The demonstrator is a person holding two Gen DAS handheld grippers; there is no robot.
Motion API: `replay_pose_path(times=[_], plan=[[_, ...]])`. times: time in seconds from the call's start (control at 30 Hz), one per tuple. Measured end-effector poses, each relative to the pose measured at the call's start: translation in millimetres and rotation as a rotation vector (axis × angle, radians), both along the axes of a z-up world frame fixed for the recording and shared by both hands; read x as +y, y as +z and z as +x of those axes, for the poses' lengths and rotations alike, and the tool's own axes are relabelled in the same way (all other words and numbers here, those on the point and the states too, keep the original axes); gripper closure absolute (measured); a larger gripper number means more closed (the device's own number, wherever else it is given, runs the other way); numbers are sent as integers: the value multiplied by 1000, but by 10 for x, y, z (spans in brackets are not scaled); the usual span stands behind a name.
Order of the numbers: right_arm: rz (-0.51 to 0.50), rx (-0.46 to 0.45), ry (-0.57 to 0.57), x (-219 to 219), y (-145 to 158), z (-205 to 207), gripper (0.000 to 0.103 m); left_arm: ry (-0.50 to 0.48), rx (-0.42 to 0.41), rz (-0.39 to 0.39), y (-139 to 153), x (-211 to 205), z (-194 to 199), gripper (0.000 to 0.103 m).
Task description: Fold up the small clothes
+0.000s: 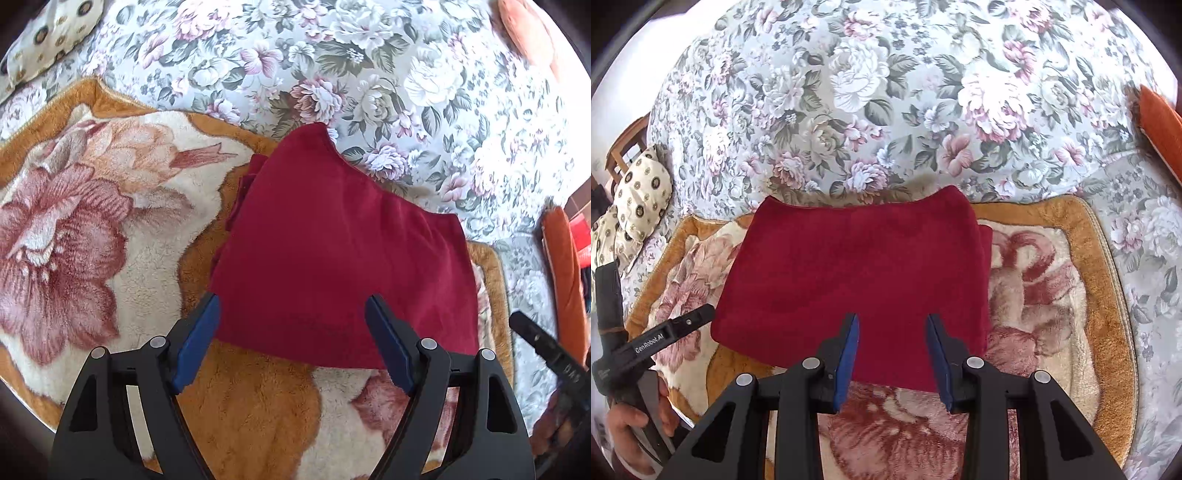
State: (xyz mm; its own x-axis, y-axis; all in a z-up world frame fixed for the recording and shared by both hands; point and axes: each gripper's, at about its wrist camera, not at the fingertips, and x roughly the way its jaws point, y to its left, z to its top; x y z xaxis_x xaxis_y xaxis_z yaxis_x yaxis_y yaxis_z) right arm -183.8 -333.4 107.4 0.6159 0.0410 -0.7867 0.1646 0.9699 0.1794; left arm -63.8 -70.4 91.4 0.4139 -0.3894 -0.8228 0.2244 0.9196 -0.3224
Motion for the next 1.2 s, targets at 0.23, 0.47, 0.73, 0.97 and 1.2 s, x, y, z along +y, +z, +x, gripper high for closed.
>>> replay_pose_path(times=[0.23, 0.47, 0.73, 0.97, 1.2], plan=[[30, 20, 109, 259, -327, 359, 68, 26, -59, 75, -201, -138, 181, 22], [-15, 196, 159, 336, -1026, 609, 68, 68, 36, 89, -593, -26, 471, 22], [50, -18, 267, 798, -299, 1411, 68, 174, 67, 8, -606, 327, 449, 22], [-19, 40, 285, 1384, -663, 2447, 75, 157, 94, 21, -676, 332, 482, 22], [-91, 132, 309, 1602, -1084, 2878, 75, 171, 107, -19, -695, 369, 543, 22]])
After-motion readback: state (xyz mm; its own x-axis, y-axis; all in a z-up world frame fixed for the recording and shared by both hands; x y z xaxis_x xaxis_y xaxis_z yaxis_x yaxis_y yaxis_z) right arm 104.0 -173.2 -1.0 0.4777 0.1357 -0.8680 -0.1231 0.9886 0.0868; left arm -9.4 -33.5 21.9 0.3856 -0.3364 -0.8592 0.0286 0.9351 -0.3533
